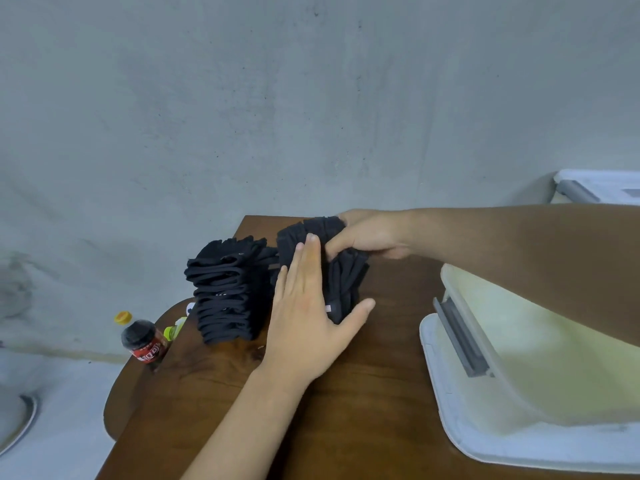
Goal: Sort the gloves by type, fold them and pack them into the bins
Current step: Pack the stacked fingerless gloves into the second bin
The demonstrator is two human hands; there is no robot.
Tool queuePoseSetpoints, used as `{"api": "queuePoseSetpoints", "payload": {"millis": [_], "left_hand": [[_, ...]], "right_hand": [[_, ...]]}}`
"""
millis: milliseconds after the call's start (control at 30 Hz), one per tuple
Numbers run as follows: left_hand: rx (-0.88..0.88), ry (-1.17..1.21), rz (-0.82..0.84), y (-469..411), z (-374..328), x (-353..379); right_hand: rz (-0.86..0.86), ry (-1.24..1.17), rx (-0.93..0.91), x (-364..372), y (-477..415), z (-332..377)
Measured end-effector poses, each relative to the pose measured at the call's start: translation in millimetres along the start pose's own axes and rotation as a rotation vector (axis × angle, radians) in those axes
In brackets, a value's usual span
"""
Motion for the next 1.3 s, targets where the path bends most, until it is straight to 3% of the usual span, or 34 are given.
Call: {"api": "queuePoseSetpoints", "payload": {"millis": [167,267,433,567,633,733,900,1067,1300], "left_hand": [[0.057,0.317,-0.228,9.6,-36.0,-39.3],[-0.048,0.559,-0.35,5.8,-59.9,-67.6],[-0.093,0.969,-0.027,-16.0,-94.6,-105.4],[0.053,1.142,0.153,-16.1,-130.8,-108.9],[0.11,1.125,0.1,-8.6,-149.8,-103.6],[0.205,0.918,-0.021,6.8,-178.8,-97.1],[0.321,0.691,0.006,26.9,-211.2,-88.5],[0.305,0.717,0.022,30.7,-216.2,-82.3],[0.211,0.611,-0.054,10.0,-215.9,-56.1]], "right_hand": [[-0.2,0.025,-0.134,-6.2,60.1,35.2],[-0.272,-0.013,-0.208,-13.9,108.5,55.5],[-0.25,0.001,-0.332,-8.9,185.2,72.0],[-0.247,-0.015,-0.401,2.5,234.4,66.0],[-0.273,-0.037,-0.421,7.1,252.6,58.1],[-0.265,-0.122,-0.442,11.7,272.4,42.3],[-0.18,-0.229,-0.324,18.6,297.5,20.0],[-0.128,-0.339,-0.278,25.0,304.3,4.9],[-0.127,-0.483,-0.486,26.1,303.4,-21.7]]}}
Point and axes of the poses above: each hand's wrist, its own y-axis away from the middle knuckle, its own x-axis out of the palm, z = x × y, the point moved 1 cm from there along -y, towards the middle knuckle, and after that the axes turned 15 degrees about z, right-handed, at the moved point
